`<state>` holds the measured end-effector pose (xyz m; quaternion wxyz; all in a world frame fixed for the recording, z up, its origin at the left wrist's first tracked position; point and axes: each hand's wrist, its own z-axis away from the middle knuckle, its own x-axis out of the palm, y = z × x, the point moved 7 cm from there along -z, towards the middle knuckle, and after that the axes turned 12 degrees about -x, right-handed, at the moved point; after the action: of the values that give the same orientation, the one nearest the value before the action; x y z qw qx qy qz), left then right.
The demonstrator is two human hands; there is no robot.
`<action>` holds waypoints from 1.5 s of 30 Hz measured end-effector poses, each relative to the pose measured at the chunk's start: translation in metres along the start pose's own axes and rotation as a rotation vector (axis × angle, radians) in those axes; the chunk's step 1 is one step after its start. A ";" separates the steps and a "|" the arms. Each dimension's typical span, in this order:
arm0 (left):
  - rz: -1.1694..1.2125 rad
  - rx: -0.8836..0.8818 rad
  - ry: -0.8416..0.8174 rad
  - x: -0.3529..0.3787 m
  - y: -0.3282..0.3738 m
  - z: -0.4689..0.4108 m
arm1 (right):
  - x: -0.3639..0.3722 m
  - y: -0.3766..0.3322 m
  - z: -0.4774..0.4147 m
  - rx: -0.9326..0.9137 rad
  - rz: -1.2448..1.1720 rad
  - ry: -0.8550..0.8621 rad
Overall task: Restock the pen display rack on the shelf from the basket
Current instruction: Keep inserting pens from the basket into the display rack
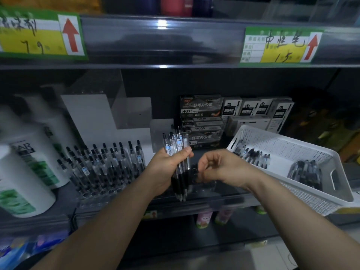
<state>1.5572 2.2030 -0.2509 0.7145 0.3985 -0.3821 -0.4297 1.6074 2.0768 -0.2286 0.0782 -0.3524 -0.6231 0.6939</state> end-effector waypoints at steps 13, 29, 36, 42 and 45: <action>-0.117 0.004 -0.364 0.031 -0.009 0.021 | 0.007 -0.011 -0.009 -0.065 -0.447 0.012; 0.011 -0.067 -0.377 0.031 -0.007 0.023 | 0.000 -0.007 -0.011 -0.053 -0.428 0.090; 0.137 -0.120 -0.276 0.019 -0.004 0.018 | -0.020 -0.005 -0.013 -0.081 -0.336 0.268; 0.092 -0.092 -0.259 0.017 0.000 0.017 | -0.006 -0.008 -0.010 -0.073 -0.361 0.149; 0.035 -0.087 -0.250 0.017 0.000 0.017 | -0.002 -0.011 -0.010 -0.083 -0.300 0.107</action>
<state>1.5476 2.1829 -0.2406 0.6851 0.3039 -0.4561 -0.4798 1.6114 2.0864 -0.2175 0.1995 -0.2947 -0.6917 0.6284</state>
